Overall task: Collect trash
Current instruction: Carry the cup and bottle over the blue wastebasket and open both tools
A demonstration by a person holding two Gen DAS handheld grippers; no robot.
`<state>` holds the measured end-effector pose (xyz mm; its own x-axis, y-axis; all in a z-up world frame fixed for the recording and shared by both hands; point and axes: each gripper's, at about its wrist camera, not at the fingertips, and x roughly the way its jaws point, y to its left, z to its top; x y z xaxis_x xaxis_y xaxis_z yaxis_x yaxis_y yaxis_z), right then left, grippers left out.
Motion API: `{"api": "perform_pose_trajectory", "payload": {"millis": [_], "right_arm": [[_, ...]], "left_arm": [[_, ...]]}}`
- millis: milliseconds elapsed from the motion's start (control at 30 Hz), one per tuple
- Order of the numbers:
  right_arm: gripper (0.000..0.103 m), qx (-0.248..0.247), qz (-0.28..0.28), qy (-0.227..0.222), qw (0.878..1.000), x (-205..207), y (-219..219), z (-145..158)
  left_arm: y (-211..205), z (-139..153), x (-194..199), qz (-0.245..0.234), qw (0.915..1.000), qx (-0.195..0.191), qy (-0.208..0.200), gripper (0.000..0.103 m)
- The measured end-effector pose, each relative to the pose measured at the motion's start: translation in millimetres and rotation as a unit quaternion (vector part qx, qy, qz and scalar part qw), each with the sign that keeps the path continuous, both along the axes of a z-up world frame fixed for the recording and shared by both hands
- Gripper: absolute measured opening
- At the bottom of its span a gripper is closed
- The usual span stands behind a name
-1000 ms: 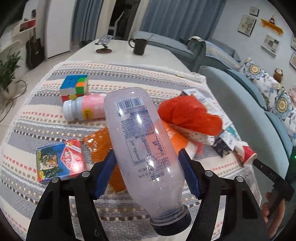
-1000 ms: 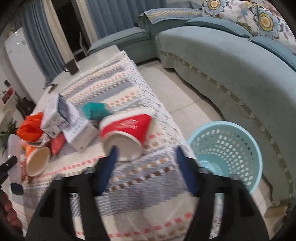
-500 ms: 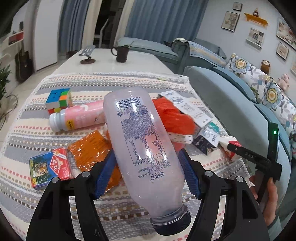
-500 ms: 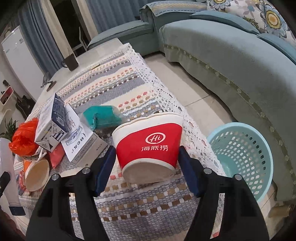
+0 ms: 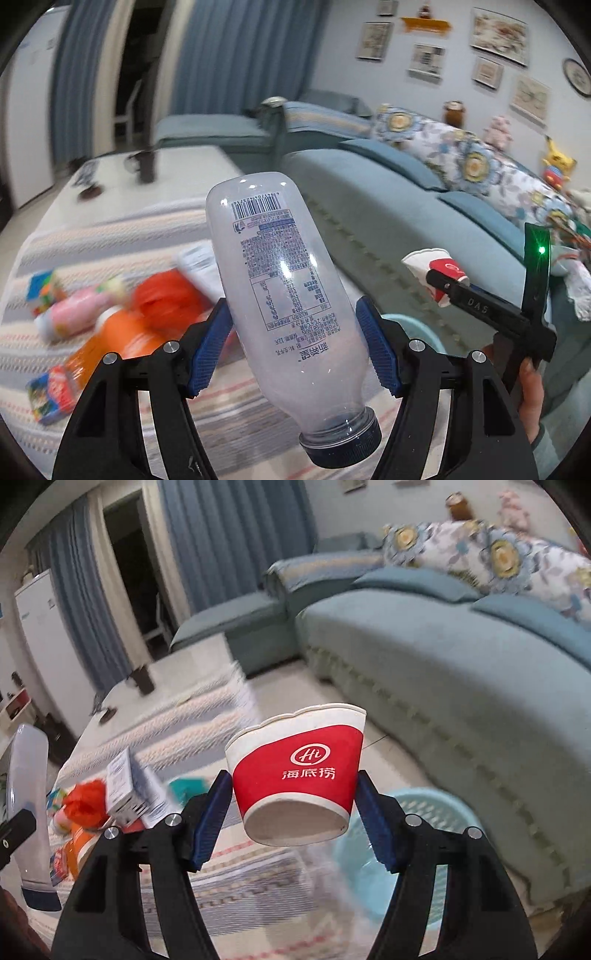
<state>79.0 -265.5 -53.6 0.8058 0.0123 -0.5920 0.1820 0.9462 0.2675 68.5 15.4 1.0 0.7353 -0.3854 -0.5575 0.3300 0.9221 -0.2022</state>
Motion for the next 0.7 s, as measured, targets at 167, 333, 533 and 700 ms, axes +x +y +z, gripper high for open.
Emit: {"api": "perform_pose_trajectory", "payload": {"millis": [167,333,533,700], "right_arm": [[0.064,-0.01,-0.048,-0.003,0.999,-20,-56,2],[0.064,-0.001,-0.092,0.023,0.995,-34,-101,-30],[0.064,0.027,-0.116,0.085,0.989,-32,-136,-93],[0.064,0.046,-0.121,0.148,0.981,-26,-143,-155]], "left_arm": [[-76,9,9,-0.062,0.998,0.005,-0.007,0.067],[-138,-13,26,-0.106,0.994,0.003,0.027,0.067],[-193,-71,64,-0.146,0.9841,0.001,0.101,0.067],[-212,-121,77,-0.172,0.9733,0.011,0.151,0.067]]}}
